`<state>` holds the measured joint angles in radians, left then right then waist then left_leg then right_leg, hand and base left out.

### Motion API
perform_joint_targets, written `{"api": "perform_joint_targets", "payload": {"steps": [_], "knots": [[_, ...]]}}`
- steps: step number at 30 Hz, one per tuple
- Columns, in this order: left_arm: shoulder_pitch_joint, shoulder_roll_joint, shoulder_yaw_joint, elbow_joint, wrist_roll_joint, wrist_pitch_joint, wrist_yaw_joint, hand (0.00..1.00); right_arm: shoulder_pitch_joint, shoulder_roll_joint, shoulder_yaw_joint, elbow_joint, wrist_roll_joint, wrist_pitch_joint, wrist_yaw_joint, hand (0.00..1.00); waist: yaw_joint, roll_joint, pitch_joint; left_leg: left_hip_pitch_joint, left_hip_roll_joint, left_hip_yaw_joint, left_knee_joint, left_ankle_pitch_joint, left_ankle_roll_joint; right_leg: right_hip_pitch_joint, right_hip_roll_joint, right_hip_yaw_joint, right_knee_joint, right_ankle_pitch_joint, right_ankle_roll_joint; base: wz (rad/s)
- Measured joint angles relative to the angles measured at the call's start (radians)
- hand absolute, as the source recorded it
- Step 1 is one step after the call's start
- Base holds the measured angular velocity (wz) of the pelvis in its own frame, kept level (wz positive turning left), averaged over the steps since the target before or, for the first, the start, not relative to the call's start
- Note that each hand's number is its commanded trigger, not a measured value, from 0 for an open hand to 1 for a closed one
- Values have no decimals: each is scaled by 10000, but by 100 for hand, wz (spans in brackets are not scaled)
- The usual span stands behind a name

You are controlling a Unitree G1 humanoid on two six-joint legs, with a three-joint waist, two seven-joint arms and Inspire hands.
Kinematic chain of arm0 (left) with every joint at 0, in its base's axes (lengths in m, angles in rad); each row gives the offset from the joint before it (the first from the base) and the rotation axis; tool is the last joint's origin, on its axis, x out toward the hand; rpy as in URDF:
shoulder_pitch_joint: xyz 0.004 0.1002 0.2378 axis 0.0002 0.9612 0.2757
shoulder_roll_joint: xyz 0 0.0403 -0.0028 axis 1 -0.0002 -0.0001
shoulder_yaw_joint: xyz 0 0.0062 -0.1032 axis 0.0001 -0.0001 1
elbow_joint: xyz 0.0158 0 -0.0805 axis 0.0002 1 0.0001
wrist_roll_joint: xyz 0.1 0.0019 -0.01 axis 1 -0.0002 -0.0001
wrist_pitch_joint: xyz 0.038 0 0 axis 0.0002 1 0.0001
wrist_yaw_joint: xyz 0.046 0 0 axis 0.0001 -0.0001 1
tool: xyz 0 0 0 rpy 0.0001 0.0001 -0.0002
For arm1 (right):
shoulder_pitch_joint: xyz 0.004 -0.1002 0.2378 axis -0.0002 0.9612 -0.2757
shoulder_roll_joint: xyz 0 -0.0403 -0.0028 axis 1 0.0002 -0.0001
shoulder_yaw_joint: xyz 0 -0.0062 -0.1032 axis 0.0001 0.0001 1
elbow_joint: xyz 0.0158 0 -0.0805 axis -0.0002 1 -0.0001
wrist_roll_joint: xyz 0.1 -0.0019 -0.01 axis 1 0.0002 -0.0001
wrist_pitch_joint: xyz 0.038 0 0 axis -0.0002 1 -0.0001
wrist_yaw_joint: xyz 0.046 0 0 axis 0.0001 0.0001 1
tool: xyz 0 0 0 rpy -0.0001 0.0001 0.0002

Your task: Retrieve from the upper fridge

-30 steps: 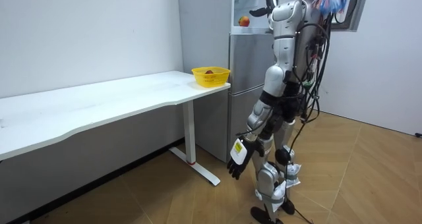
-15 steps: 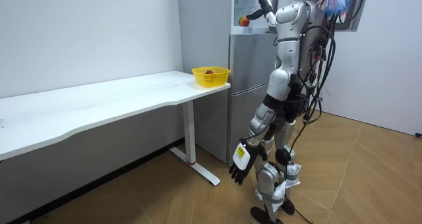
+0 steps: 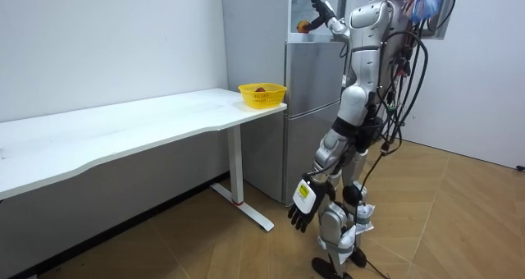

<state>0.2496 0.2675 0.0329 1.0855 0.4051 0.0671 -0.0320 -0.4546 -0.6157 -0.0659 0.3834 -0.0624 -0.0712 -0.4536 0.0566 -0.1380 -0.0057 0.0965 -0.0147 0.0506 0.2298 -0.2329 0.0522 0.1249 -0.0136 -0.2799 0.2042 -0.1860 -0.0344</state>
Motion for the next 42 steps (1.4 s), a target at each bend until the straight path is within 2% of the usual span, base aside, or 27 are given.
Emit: {"api": "perform_joint_targets", "payload": {"steps": [3, 9, 10, 12, 16, 23, 27, 39, 42], "knots": [[89, 4, 164, -89, 0, 2, -4, 0, 0, -190, 8, 183, -5, 52, 245, 0, 10, 39, -35, 26, -3, 5, -40, 5, -1, 3, 0, 10, 2, 0, 0, 0], [291, 20, 332, -392, 0, 46, -3, 0, 0, -231, 9, 770, 186, 89, 487, 0, 30, 5, -27, 56, 0, 8, -45, 9, -6, 39, 4, 15, -4, 0, 0, 0], [290, 22, 333, -396, 0, 54, -1, 0, 0, -230, 10, 818, 215, 89, 517, 0, 33, 1, -19, 65, 0, 8, -45, 9, -7, 47, 4, 15, -4, 0, 0, 0], [257, 22, 326, -396, 1, 101, 0, 0, -1, -231, 36, 1068, 348, 67, 634, 0, 52, -35, 84, 171, 0, 7, -53, 8, -7, 149, 4, 15, -7, -1, 0, 0], [258, 20, 319, -392, -2, 192, -5, 0, -12, -231, 44, 1410, 696, 69, 1041, 0, 56, -189, 87, 151, -10, 4, -9, 3, -4, 170, -2, 25, -31, -1, 0, 0], [245, 21, 314, -395, 1, 209, -6, 0, -176, -231, 35, 1650, 796, 55, 1089, 0, 12, -164, 50, 6, -22, 0, 80, 3, 9, 131, 5, 22, -171, 37, -28, 0], [238, 4, 199, -426, -2, 291, 1, 0, -176, -231, 40, 1719, 1664, 68, 1221, 0, -9, -100, 17, 17, -21, -11, 75, 3, 8, 151, 9, 19, -187, 37, -28, 0], [385, 40, 228, -449, 22, 414, 4, 0, -177, -242, 22, 2090, 4943, 86, 2167, 0, -70, -71, 8, 20, -19, -91, 76, 3, 4, 177, 7, -67, -186, 32, -32, 1], [413, 68, 228, -448, 19, 405, -14, 0, -178, -296, 25, 2168, 5294, 86, 2285, 0, -53, -72, 9, 23, -17, -89, 76, 4, 3, 177, 9, -67, -183, 32, -33, 0]]}}
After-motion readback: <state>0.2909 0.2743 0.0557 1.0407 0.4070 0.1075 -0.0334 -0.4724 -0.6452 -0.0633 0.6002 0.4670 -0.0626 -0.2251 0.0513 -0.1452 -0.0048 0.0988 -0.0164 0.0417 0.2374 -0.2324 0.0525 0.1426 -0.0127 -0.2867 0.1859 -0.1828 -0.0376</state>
